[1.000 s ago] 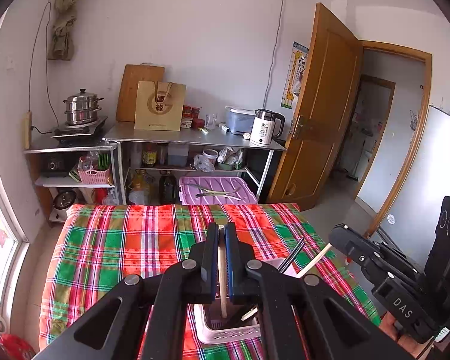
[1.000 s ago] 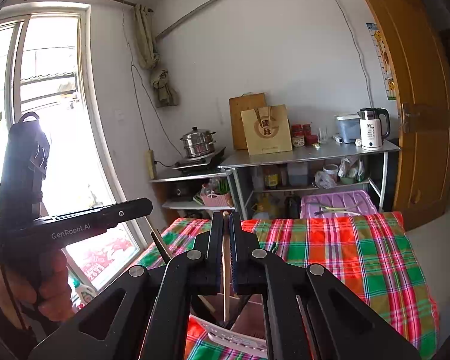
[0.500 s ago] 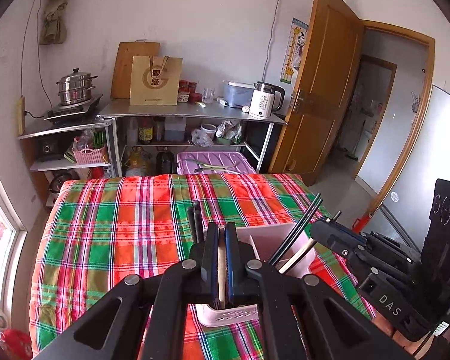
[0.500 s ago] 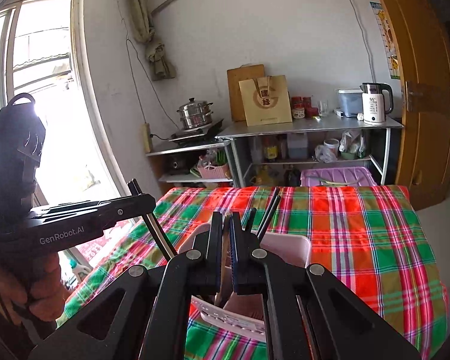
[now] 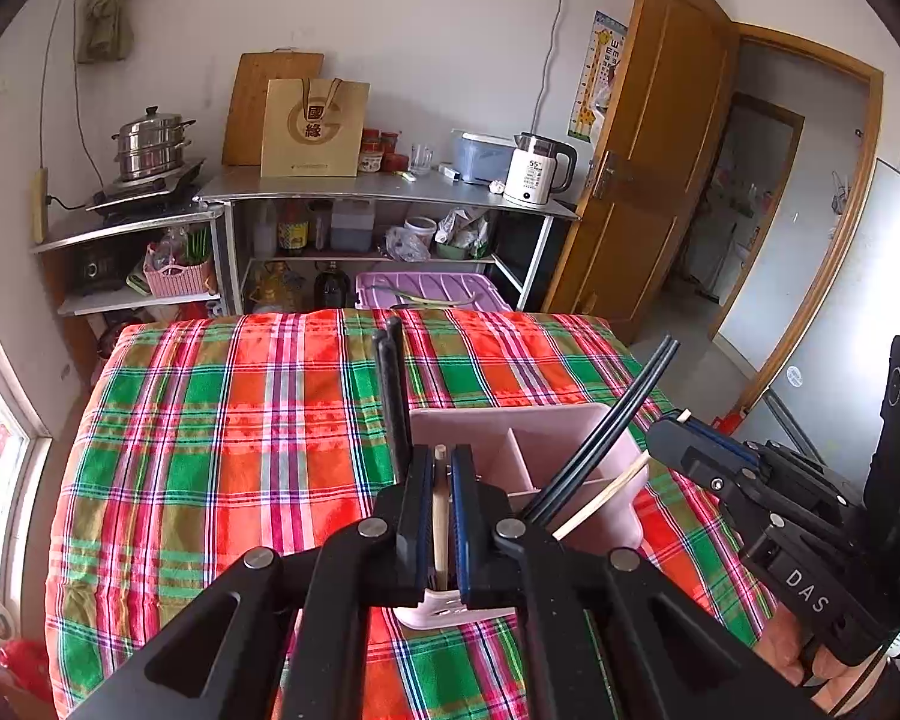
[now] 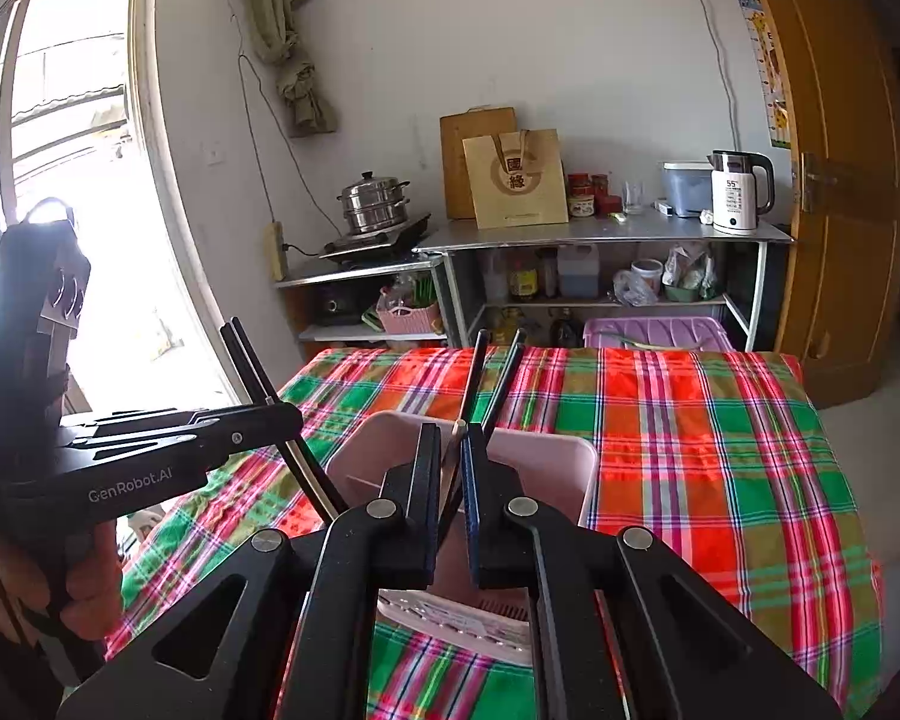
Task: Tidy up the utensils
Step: 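Withdraw both open tools toward the thin silver chopsticks on the cloth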
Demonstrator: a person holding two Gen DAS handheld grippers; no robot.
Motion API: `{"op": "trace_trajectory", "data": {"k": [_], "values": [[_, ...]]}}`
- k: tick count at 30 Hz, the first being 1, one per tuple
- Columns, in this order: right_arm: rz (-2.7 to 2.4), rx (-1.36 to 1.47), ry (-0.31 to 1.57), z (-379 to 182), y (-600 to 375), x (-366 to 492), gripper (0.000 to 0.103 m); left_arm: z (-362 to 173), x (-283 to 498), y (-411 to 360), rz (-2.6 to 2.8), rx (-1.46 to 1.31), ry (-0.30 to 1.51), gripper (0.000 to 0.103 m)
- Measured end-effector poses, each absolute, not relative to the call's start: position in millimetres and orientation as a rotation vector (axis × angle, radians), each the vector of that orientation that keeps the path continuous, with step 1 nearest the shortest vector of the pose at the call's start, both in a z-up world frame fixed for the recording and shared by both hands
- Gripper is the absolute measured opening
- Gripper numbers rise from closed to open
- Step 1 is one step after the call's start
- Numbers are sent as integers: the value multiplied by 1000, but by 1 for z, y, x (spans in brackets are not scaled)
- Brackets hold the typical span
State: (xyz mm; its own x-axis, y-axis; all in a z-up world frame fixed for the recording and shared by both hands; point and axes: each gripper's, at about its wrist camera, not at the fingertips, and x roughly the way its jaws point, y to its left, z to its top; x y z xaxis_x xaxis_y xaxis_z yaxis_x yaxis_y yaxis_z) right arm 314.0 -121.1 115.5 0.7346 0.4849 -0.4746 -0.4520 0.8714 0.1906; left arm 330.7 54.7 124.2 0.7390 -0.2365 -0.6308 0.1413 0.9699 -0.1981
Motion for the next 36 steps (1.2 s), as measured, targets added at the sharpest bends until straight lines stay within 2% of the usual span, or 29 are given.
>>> {"op": "trace_trajectory", "data": {"k": [2,9,23,36], "values": [[516,60,531,117,-123,310,12,126,326,56,-213,-148,702,7],[527,62,485,130,-134,291,14,137,297,61,-214,-153,650,18],[547,76,428,137,-174,220,15,137,199,72,-205,-172,553,19],[545,79,468,97,-205,147,15,74,111,54,-200,-143,599,19]]}}
